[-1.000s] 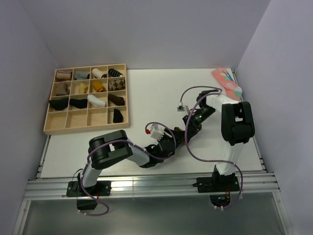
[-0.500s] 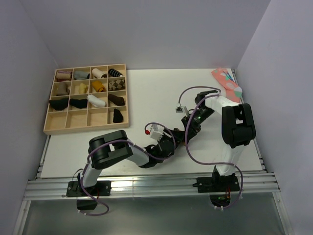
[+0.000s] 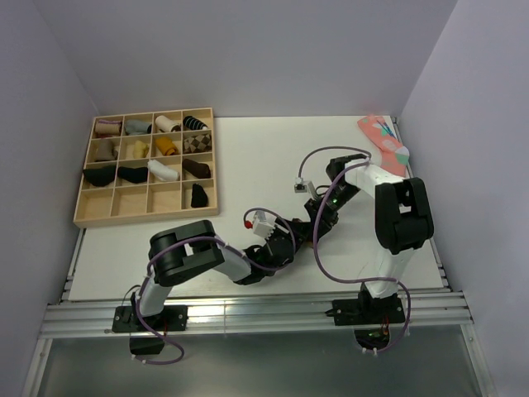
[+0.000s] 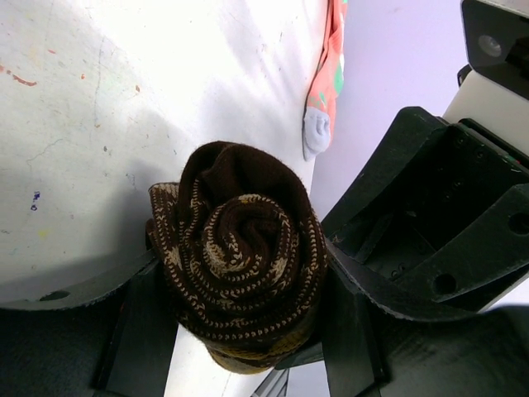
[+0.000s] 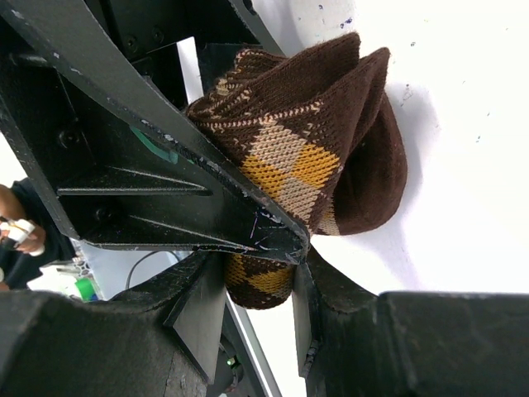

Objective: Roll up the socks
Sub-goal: Pick up the sock at the center of the board.

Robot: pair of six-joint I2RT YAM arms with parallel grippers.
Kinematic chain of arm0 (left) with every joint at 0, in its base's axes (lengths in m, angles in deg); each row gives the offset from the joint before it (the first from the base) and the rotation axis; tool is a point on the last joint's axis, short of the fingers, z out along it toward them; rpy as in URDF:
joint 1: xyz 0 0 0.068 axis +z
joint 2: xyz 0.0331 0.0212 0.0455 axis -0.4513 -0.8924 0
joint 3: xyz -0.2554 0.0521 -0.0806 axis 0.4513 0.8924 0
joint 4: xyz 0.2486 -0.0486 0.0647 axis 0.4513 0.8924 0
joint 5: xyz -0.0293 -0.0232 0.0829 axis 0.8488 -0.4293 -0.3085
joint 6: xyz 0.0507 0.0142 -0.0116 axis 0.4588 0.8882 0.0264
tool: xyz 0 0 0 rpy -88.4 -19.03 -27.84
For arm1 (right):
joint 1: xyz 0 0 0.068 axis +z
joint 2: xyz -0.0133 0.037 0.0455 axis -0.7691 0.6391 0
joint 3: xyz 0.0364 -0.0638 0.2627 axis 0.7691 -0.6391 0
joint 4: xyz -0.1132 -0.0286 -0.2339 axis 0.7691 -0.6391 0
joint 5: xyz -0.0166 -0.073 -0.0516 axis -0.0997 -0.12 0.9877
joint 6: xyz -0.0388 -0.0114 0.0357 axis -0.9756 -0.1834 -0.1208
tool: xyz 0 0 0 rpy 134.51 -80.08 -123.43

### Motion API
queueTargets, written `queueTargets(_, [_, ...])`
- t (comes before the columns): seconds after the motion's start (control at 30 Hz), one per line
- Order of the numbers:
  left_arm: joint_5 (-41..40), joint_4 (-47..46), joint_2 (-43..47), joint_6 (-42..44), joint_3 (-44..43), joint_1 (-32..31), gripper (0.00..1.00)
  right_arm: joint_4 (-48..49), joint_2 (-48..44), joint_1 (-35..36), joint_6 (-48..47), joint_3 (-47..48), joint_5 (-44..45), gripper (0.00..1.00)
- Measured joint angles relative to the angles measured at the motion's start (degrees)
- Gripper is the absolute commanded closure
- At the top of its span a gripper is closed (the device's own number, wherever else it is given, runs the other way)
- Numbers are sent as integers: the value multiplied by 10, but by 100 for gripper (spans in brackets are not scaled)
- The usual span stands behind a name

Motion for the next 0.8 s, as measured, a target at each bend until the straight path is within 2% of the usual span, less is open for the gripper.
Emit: queueTargets(0.8, [-2, -8, 19, -13, 15, 0, 37, 15, -46, 38, 19, 2, 49, 71])
